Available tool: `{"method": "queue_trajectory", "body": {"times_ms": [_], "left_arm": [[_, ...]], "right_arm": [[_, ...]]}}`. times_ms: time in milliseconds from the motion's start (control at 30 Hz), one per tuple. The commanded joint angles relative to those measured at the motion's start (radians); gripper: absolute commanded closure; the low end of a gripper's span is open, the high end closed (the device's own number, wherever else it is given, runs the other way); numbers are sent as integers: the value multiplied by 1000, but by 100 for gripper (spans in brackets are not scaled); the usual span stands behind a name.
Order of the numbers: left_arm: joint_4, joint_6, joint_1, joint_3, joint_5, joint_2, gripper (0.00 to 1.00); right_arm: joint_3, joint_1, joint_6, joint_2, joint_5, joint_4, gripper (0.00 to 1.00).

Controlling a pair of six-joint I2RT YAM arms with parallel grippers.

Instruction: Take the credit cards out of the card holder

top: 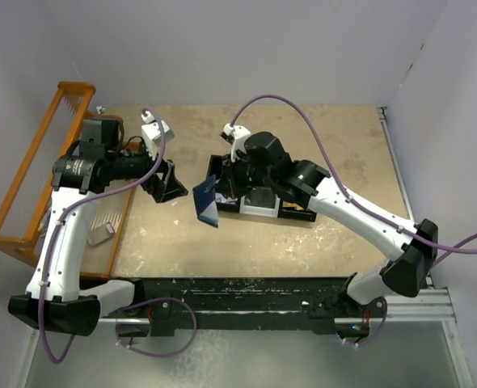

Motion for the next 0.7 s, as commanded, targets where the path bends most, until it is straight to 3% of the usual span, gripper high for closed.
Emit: {"method": "queue_trajectory", "body": {"times_ms": [0,467,667], "left_arm": [[65,-19,1,-33,11,-14,1],[77,55,1,-139,52,-113,1],[155,31,1,-222,27,-222,1]], "right_arm": [[123,78,4,-16,230,-104,100],[453,195,151,204,533,-317,100],[529,199,203,288,561,-306,100]]}}
